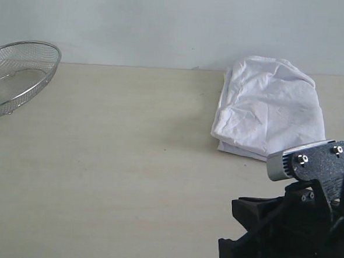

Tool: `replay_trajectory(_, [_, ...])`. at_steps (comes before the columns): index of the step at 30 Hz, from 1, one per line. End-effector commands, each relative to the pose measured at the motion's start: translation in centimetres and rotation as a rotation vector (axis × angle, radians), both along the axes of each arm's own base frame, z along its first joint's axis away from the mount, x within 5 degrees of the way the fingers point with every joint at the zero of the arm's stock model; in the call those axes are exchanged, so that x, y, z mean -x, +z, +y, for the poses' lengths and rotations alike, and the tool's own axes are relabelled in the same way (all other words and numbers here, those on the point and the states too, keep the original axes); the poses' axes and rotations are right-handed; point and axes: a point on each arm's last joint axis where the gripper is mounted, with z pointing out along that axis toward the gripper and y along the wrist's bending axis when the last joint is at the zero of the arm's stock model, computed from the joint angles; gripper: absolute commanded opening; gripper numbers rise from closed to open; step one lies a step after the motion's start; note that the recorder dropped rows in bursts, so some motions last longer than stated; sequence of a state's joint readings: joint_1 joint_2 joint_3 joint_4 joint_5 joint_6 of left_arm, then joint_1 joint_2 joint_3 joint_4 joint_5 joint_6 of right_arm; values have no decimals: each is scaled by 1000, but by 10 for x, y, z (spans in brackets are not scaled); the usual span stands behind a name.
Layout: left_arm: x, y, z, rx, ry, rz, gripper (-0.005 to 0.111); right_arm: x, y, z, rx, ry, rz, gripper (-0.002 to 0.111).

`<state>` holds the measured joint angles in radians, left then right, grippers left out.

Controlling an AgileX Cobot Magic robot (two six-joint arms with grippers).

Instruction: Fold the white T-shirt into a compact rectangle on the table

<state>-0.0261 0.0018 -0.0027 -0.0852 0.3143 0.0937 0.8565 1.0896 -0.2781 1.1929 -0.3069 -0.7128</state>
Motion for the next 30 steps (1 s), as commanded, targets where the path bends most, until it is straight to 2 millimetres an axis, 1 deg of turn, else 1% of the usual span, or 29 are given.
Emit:
replay_trajectory(1, [0,-1,0,15,4,1,5,1,0,-1,-3,-2,-4,0])
replay_trajectory(4, [0,-1,0,15,4,1,5,1,1,-1,-5,0,-4,0])
replay_trajectory(9, [0,-1,0,15,6,1,5,5,15,-8,-48,13,-67,0])
replay_trajectory(12, [0,-1,0,15,6,1,5,4,29,-24,-53,0,-139,0])
replay_trajectory(15, [0,-1,0,15,6,1,5,7,41,-48,-62,-54,-207,0])
replay_trajectory(17, [0,-1,0,15,7,-1,5,10,47,-65,-62,-118,-260,0])
replay_trajectory(19, [0,-1,0,15,7,-1,5,16,55,-84,-78,-236,-334,0])
replay_trajectory(22, [0,-1,0,15,7,-1,5,27,64,-106,-81,-398,-442,0])
replay_trajectory(26, [0,-1,0,15,7,-1,5,44,73,-122,-52,-529,-565,0])
replay_trajectory(28, [0,-1,0,15,7,-1,5,50,76,-125,-23,-551,-604,0])
replay_trajectory(30, [0,-1,0,15,7,-1,5,55,74,-127,7,-572,-628,0])
